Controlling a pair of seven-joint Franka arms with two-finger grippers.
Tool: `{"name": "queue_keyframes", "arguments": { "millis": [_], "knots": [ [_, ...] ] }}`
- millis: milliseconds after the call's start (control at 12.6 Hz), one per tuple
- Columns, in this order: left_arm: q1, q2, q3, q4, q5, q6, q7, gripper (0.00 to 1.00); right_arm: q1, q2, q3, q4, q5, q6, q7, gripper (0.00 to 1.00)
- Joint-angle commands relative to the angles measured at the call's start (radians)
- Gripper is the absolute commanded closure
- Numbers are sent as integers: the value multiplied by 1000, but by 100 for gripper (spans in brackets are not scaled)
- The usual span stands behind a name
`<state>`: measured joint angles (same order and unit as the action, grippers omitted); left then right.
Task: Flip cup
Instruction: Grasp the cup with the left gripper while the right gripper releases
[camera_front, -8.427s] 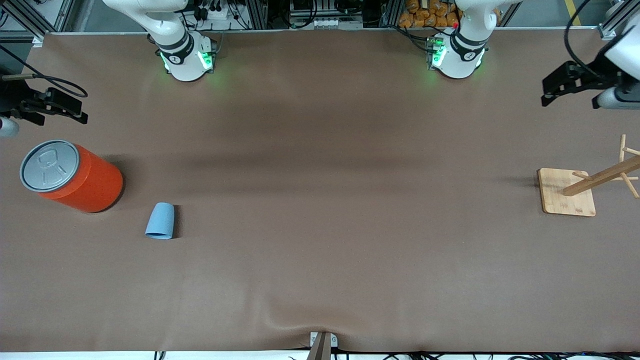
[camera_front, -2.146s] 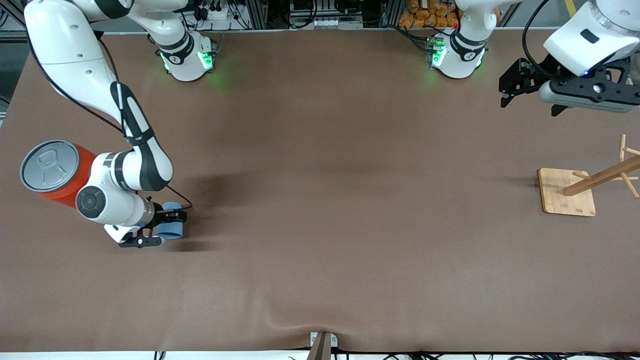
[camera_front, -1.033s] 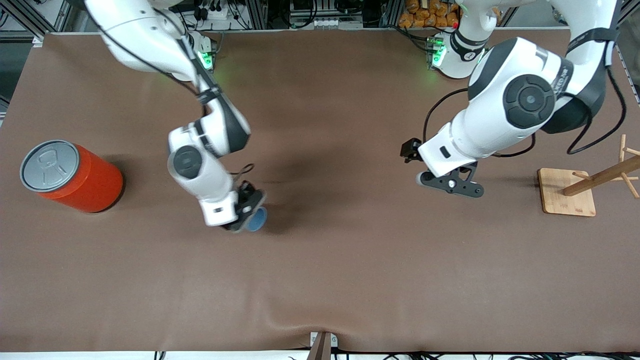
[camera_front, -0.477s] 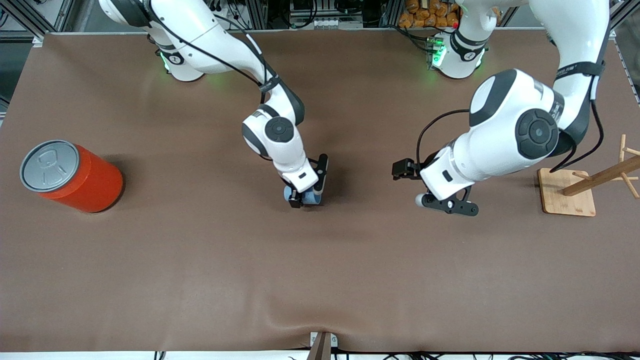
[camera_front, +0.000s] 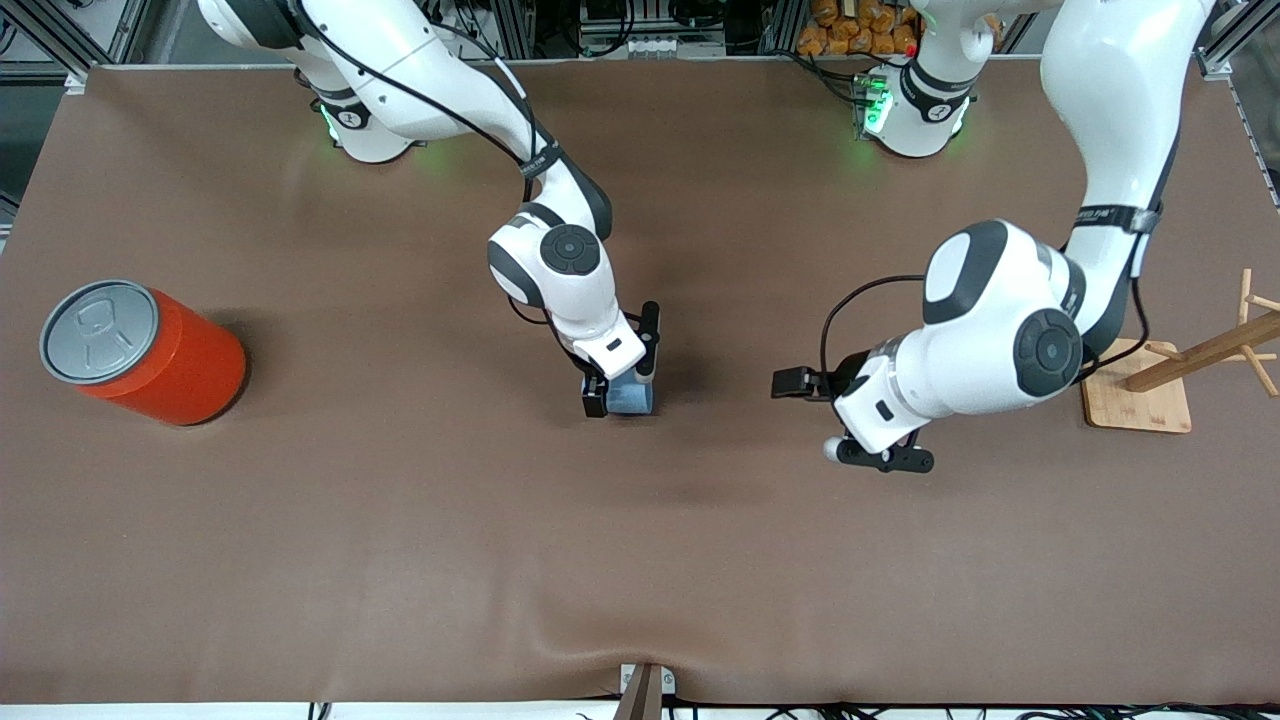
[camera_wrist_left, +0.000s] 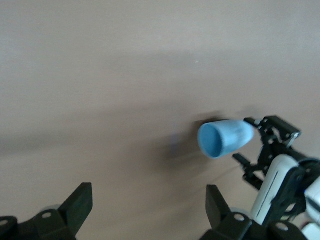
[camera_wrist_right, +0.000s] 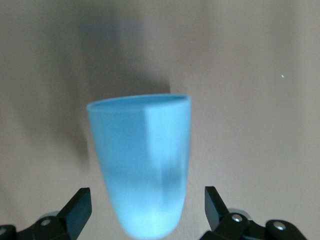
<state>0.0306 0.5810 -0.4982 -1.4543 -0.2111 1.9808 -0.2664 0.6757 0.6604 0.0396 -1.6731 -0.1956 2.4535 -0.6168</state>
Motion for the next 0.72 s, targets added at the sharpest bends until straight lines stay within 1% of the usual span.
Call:
{"name": "queue_keyframes", "arguments": {
  "millis": [0, 159, 318, 477, 556, 636],
  "knots": [
    [-14, 16, -8, -67, -98, 158, 7, 0, -10, -105, 0, -13, 2, -161, 101, 0],
    [-43, 54, -11, -77, -137, 249, 7, 0, -42, -140, -7, -2, 4, -249, 184, 0],
    [-66, 108, -13, -67, -244, 283, 9, 0, -140, -148, -7, 38, 4, -336, 276, 0],
    [-130, 132, -13, -69, -331, 393, 21, 0, -230, -148, -7, 96, 2, -442, 307, 0],
    [-142, 147, -13, -69, -373, 424, 25, 1, -267, -148, -7, 122, 2, -490, 307, 0],
    [-143, 183, -14, -66, -390, 427, 91, 5, -310, -150, -9, 142, 1, -520, 307, 0]
  ]
}}
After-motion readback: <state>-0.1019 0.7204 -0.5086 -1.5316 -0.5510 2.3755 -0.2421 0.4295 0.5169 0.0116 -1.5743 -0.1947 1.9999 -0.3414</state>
